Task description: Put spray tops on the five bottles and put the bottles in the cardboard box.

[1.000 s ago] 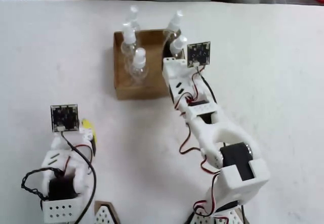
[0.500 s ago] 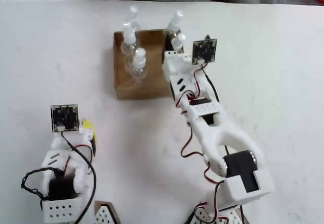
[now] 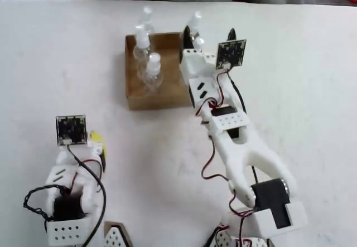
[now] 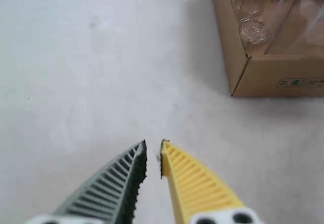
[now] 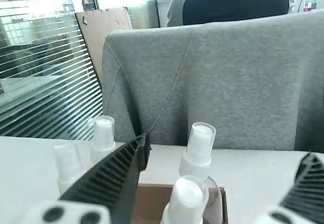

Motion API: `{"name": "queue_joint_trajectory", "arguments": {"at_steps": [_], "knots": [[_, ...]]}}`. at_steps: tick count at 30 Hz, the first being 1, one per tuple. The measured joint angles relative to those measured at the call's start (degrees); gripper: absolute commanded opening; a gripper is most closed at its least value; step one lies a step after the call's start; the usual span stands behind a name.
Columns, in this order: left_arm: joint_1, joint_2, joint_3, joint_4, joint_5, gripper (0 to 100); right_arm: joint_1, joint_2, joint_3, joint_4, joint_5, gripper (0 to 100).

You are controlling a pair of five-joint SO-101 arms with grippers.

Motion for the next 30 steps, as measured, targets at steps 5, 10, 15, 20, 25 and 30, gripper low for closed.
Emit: {"name": "queue_joint_trajectory", "arguments": {"at_steps": [5, 10, 15, 20, 25, 30], "knots": [[0.0, 0.0, 0.0, 0.0, 0.0, 8, 2.0, -4.9, 0.0, 2.4, 0.0, 39.5], [0.0, 0.0, 0.0, 0.0, 0.0, 8, 4.4, -11.9, 0.0, 10.0, 0.0, 39.4], [0.0, 0.0, 0.0, 0.0, 0.0, 7, 7.3, -19.6, 0.0, 23.6, 0.0, 39.4], [0.0, 0.0, 0.0, 1.3, -2.8, 4, 11.1, -27.8, 0.0, 39.8, 0.0, 39.1], [0.0, 0.0, 0.0, 1.4, -4.8, 2, 13.3, -37.1, 0.0, 57.0, 0.0, 22.4], [0.0, 0.0, 0.0, 1.4, -5.0, 2, 15.6, -46.6, 0.5, 70.9, 0.0, 0.8]]}}
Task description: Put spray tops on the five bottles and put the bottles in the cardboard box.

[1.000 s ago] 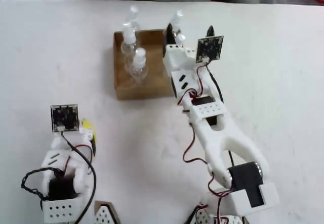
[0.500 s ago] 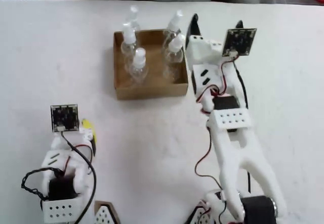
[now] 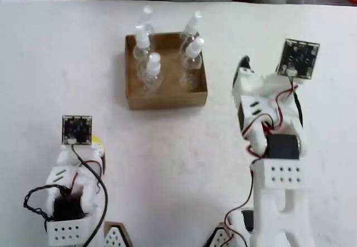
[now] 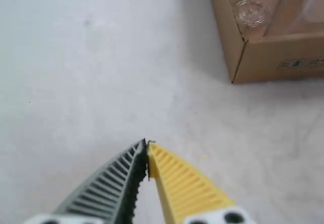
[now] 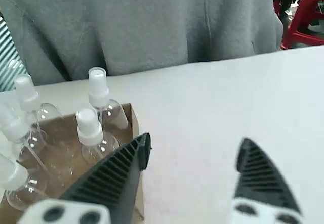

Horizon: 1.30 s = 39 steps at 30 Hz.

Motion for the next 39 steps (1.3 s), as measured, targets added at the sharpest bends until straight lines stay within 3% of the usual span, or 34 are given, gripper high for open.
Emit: {"name": "queue_joint_trajectory", "arguments": {"at_steps": [5, 11, 15, 22, 26, 35, 39], "knots": [[0.0, 0.0, 0.0, 1.5, 0.0, 2, 2.5, -11.9, 7.6, 7.1, 0.0, 8.9], [0.0, 0.0, 0.0, 1.5, 0.0, 2, 3.3, -33.7, 21.1, 13.9, 0.2, 7.6], [0.0, 0.0, 0.0, 1.5, 0.0, 2, 3.2, -49.9, 27.6, 21.6, 6.4, 1.6], [0.0, 0.0, 0.0, 3.2, 0.0, 2, 3.3, -49.8, 29.3, 33.6, 9.7, 2.4], [0.0, 0.0, 0.0, 3.4, 0.0, 2, -0.2, -51.0, 34.1, 41.4, 9.7, 2.1], [0.0, 0.0, 0.0, 7.5, 0.0, 2, -2.9, -52.4, 41.5, 41.9, 9.7, 2.3], [0.0, 0.0, 0.0, 7.5, 0.0, 2, -2.9, -52.4, 46.8, 37.4, 9.7, 2.5]]}}
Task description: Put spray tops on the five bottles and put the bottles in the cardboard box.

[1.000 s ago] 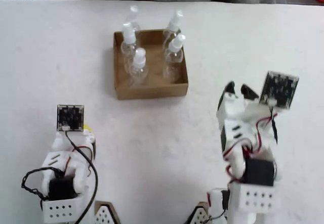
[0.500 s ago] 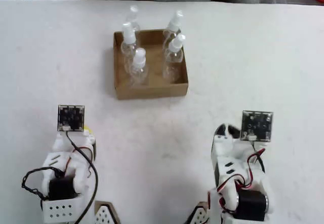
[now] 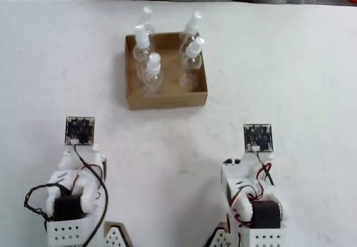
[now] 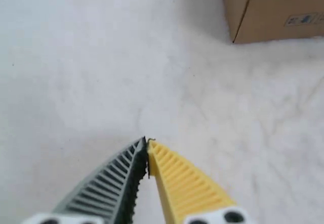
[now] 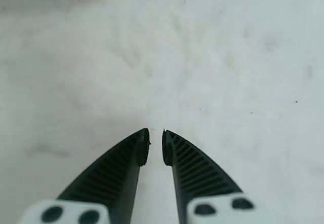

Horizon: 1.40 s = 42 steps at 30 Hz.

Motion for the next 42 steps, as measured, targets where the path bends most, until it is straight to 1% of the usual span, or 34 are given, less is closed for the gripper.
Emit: {"name": "queue_joint_trajectory", "arguments": {"at_steps": [4, 11, 16, 19, 27, 42], "knots": [[0.0, 0.0, 0.0, 0.0, 0.0, 2, 0.1, 0.8, 6.6, -2.5, 0.0, 2.2], [0.0, 0.0, 0.0, 0.0, 0.0, 2, 0.3, 0.7, 7.5, -3.3, 0.0, 2.1], [0.0, 0.0, 0.0, 5.3, 0.0, 2, 0.3, 0.7, 7.5, -3.3, 0.0, 2.1], [0.0, 0.0, 0.0, 6.2, 0.0, 2, 0.3, 0.7, 7.5, -3.3, 0.0, 2.1], [1.9, 0.0, 0.0, 6.2, 0.0, 2, 0.3, 0.7, 7.5, -3.3, 0.0, 2.1], [1.9, 0.0, 0.0, 6.2, 0.0, 2, 0.3, 0.7, 7.5, -3.3, 0.0, 2.1]]}}
